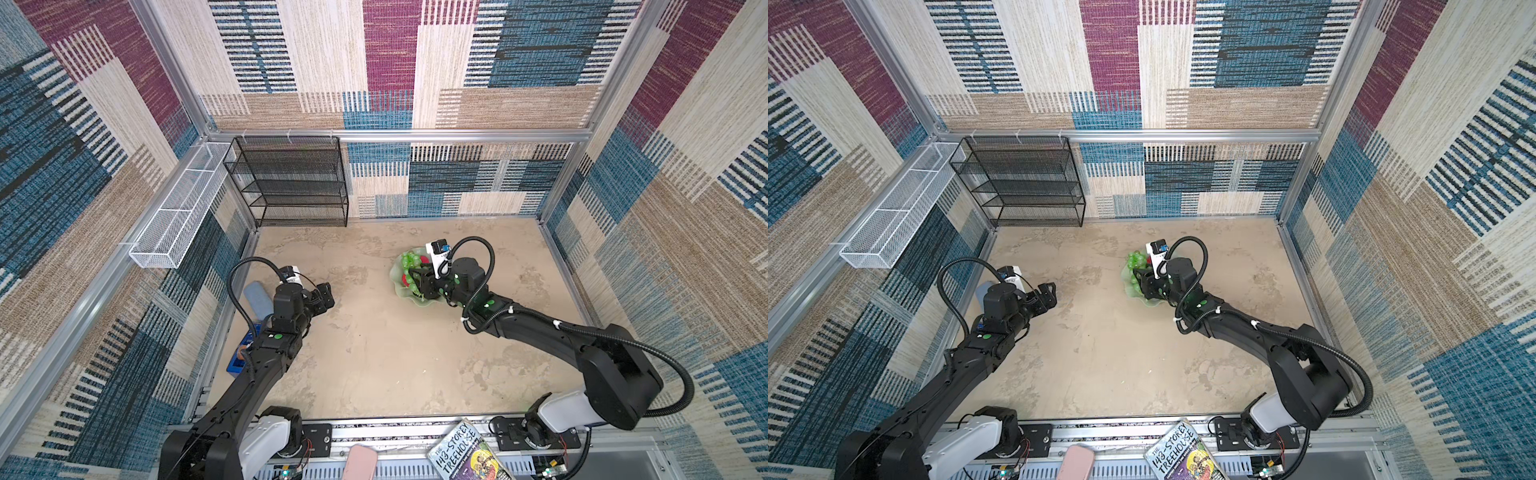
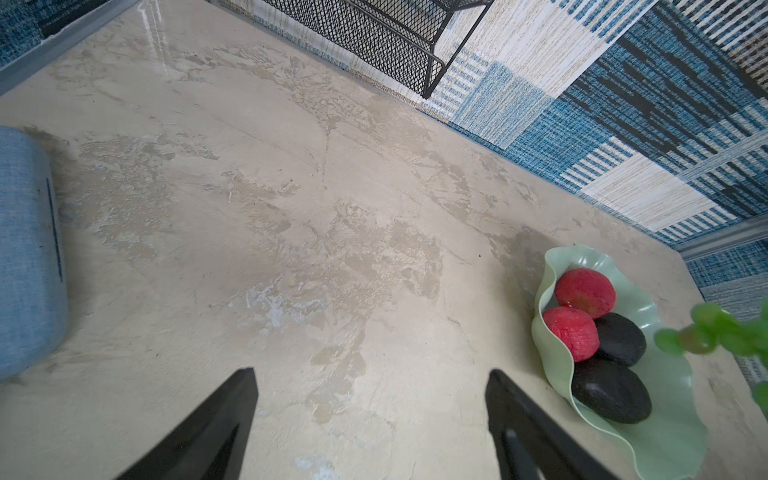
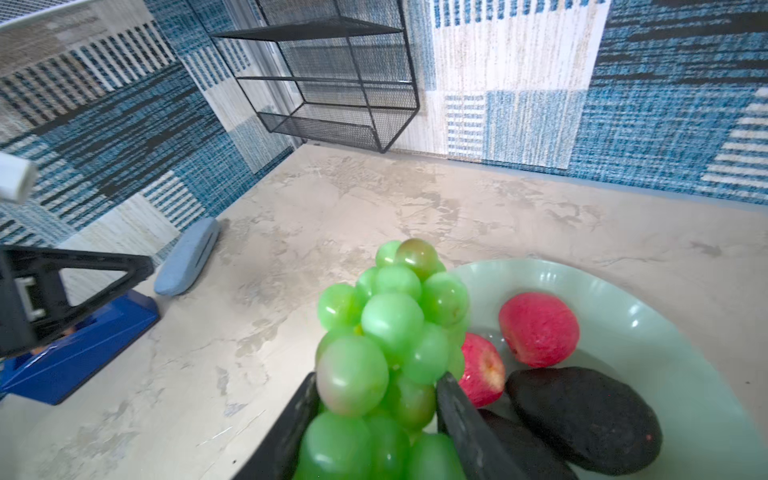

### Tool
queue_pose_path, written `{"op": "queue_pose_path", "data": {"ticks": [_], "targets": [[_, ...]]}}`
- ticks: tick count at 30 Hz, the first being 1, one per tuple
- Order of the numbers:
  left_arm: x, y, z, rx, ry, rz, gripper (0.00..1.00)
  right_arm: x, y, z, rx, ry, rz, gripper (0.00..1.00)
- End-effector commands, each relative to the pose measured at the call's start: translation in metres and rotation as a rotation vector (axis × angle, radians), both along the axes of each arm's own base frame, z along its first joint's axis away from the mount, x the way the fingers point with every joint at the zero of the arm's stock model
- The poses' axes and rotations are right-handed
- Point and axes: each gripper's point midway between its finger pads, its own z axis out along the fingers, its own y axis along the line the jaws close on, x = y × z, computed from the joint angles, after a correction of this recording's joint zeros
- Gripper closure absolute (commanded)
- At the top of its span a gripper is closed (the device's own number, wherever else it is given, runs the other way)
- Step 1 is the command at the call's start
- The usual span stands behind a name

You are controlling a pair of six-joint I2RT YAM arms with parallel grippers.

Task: Place and organize the fake fruits in the fruit bowl
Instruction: 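Lay the grapes into the bowl on the fruit and open the right gripper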

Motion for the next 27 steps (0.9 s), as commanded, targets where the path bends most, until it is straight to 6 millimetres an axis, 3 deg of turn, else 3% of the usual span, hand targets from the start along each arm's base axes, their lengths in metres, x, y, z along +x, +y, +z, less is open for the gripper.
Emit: {"op": "queue_pose_path", "data": {"ticks": [1,7,12,14,20,27], "targets": [[0.003,0.001,0.009,-0.012,-0.029,0.007,0.11,0.021,0.003,0.009,0.014,-0.071,0.021,0.54],[0.003,0.004,0.010,-0.007,-0.031,0.017,0.11,0.054,0.000,-0.023,-0.010,-0.048,0.000,0.53],[0.000,0.008,0.011,0.007,-0.032,0.032,0.11,0.062,-0.004,-0.057,-0.023,0.006,-0.010,0.49],[-0.002,0.009,0.010,0.013,-0.031,0.034,0.11,0.061,-0.006,-0.065,-0.029,0.015,-0.014,0.42],[-0.006,0.015,0.012,0.031,-0.040,0.051,0.11,0.058,-0.009,-0.050,-0.001,-0.014,-0.010,0.03],[-0.012,0.026,0.014,0.088,-0.054,0.087,0.10,0.054,-0.012,-0.017,0.070,-0.053,0.018,0.00]]}}
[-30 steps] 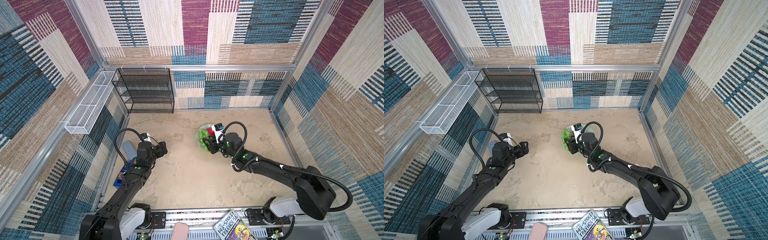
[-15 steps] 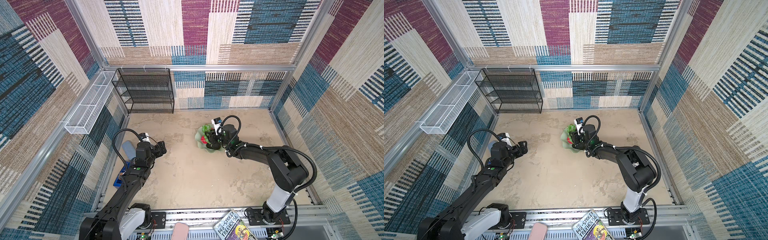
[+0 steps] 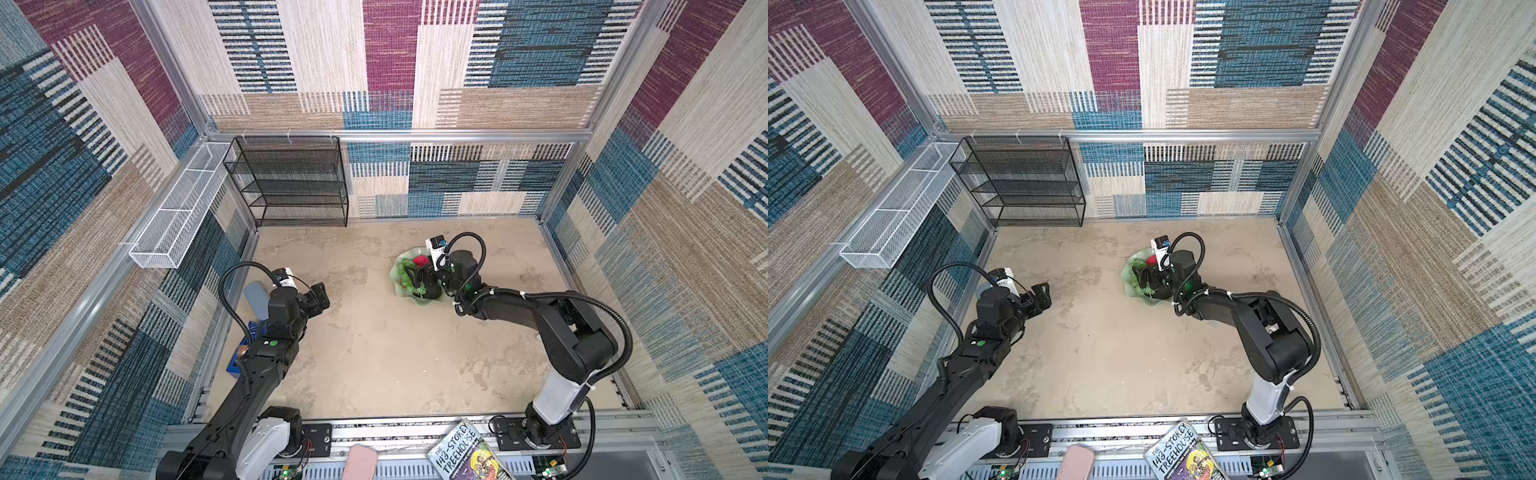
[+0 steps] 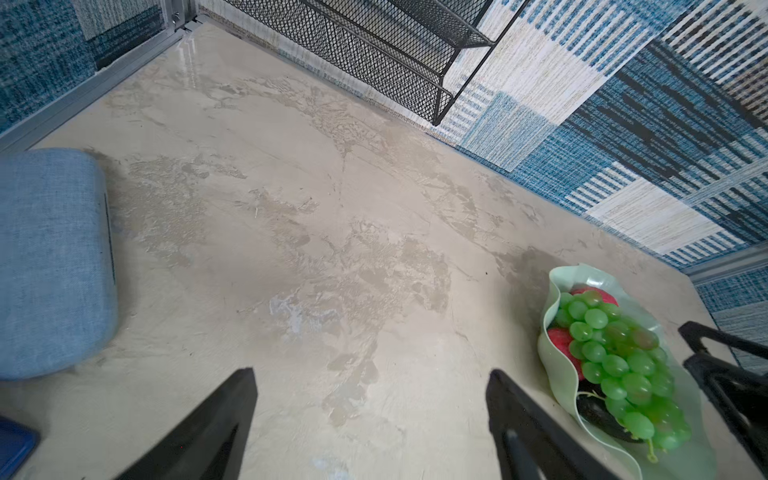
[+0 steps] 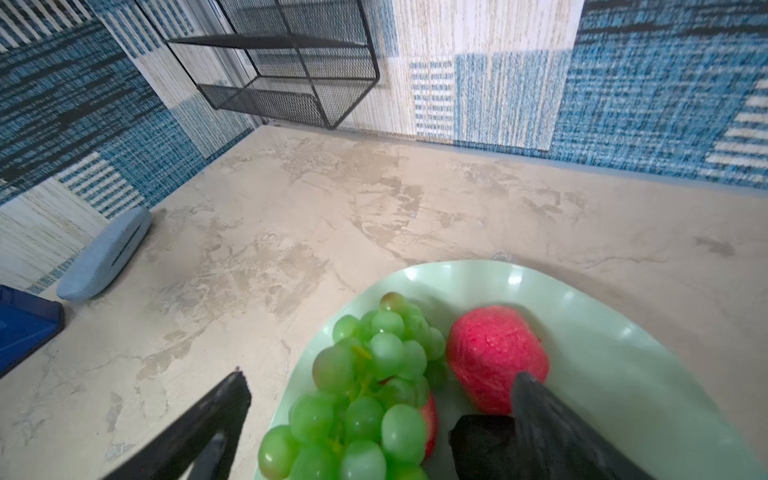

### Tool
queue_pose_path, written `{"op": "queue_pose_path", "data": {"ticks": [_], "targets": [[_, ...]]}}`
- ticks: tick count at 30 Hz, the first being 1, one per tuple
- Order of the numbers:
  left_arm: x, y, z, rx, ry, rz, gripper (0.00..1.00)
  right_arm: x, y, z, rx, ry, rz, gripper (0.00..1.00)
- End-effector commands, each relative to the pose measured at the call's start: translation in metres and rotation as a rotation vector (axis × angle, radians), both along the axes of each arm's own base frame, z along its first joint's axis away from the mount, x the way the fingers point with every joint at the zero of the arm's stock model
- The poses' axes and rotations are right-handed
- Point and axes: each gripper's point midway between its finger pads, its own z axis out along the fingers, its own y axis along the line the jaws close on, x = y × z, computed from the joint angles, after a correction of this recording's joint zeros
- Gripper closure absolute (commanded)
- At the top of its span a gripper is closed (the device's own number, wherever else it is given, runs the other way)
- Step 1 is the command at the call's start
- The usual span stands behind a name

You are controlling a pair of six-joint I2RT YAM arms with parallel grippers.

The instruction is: Place and organize the fake fruits in the fruit bowl

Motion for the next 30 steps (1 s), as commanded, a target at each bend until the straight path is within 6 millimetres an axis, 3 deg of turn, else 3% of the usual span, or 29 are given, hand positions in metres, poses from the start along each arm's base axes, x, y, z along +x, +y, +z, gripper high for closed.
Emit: {"op": "queue_pose_path", "data": {"ticks": [1,4,8,12,16,18,22,23,25,27,30], "targets": [[-0.002,0.012,0.004,0.077,-0.020,0.038,0.10,-0.005,0.001,0.035,0.083,-0.067,0.030,0.00],[-0.001,0.026,0.007,0.164,-0.054,0.086,0.07,-0.019,-0.020,0.068,0.134,-0.150,-0.008,0.00],[0.000,0.046,-0.001,0.312,-0.145,0.162,0.01,-0.036,-0.080,0.099,0.114,-0.275,-0.213,0.00],[0.003,0.053,-0.008,0.463,-0.231,0.172,0.01,-0.047,-0.155,0.088,0.010,-0.293,-0.489,0.00],[0.022,0.048,-0.043,0.499,-0.133,0.085,0.01,-0.070,-0.222,0.074,-0.028,-0.331,-0.735,0.00],[0.033,0.043,-0.041,0.511,-0.175,0.054,0.01,-0.077,-0.248,0.061,-0.057,-0.324,-0.843,0.00],[0.055,0.045,-0.072,0.528,-0.135,0.034,0.01,-0.081,-0.271,0.038,-0.109,-0.346,-0.900,0.00],[0.059,0.044,-0.069,0.540,-0.161,0.042,0.01,-0.082,-0.275,0.034,-0.114,-0.353,-0.909,0.00],[0.057,0.048,-0.079,0.503,-0.038,0.035,0.01,-0.084,-0.282,0.025,-0.129,-0.383,-0.903,0.00],[0.065,0.053,-0.074,0.524,-0.085,0.070,0.01,-0.083,-0.287,0.016,-0.124,-0.399,-0.882,0.00],[0.064,0.054,-0.079,0.499,-0.037,0.060,0.01,-0.075,-0.281,-0.001,-0.116,-0.387,-0.806,0.00]]}}
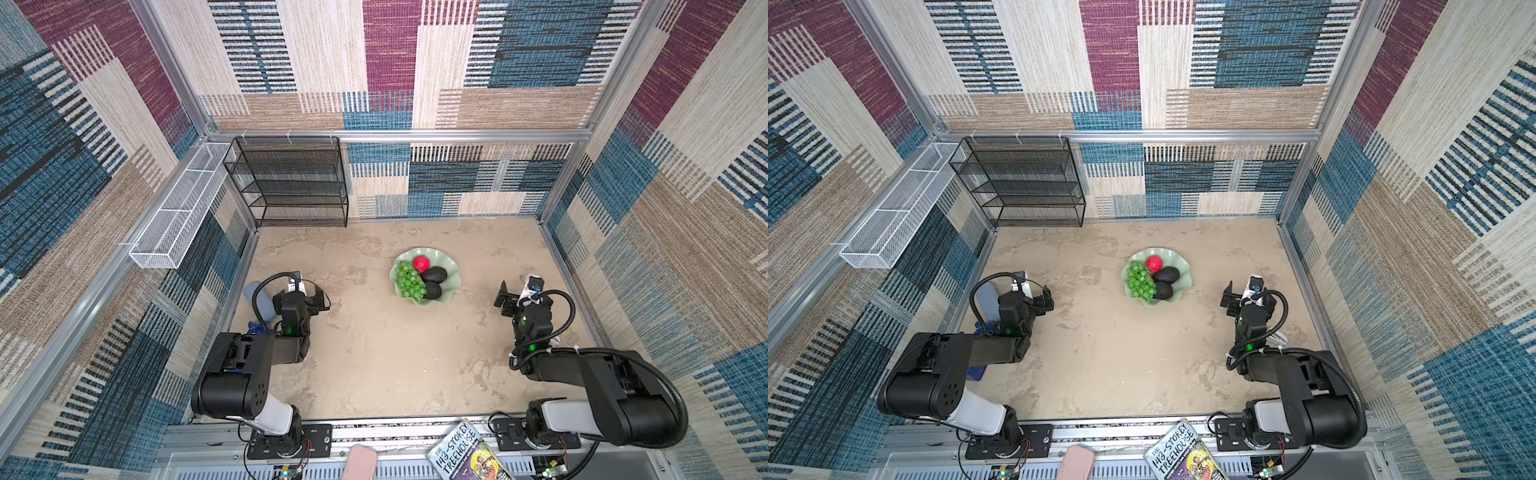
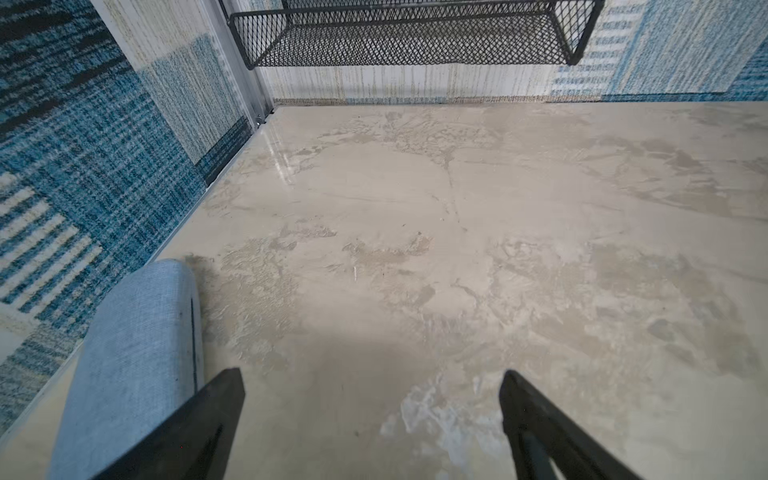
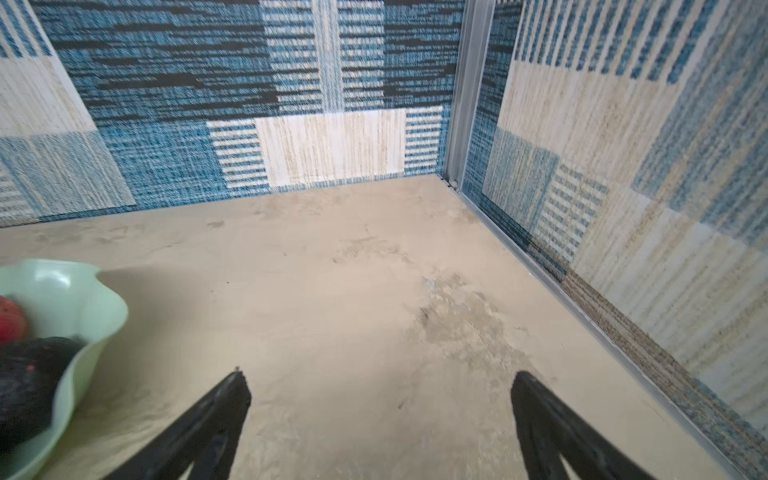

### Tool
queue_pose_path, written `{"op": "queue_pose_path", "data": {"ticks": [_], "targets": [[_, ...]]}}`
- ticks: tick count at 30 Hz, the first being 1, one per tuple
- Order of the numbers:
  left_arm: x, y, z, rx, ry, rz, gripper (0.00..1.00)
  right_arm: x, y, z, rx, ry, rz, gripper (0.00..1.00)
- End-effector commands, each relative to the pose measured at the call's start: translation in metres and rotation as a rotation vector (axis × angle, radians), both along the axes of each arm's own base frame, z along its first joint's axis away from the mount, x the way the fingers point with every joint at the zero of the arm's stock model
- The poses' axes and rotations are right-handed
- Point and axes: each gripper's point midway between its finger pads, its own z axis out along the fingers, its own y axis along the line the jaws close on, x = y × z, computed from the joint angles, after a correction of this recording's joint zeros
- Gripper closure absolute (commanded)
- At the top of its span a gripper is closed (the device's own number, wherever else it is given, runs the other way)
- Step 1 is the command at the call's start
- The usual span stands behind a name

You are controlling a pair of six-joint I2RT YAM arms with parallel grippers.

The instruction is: Place and organize the fake fruits in the fruit bowl

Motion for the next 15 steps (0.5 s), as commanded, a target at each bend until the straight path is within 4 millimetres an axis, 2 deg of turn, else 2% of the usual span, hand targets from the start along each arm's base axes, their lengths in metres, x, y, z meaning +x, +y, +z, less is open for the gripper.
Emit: {"op": "queue_pose_path", "data": {"ticks": [1,3,5,15], "targets": [[0.0036,0.0018,0.0064,0.006,-0.044,0.002,0.01,0.0153,0.0247,0.0266,-0.014,-0.122,0.162,0.00],[0.0026,0.0008,0.0049,-0.004,-0.024,0.000,0.01,0.0141,0.0297,0.0282,-0.038,-0.163,0.196,0.00],[0.0037,0.0011,0.0057,0.003,-0.034,-0.002,0.01,0.0167,0.0310,0.0229,-0.028,-0.122,0.208,0.00],[0.0022,0.0021,0.0071,-0.006,-0.044,-0.005,0.01,0.0187,0.0299,0.0222,-0.023,-0.119,0.207,0.00]]}}
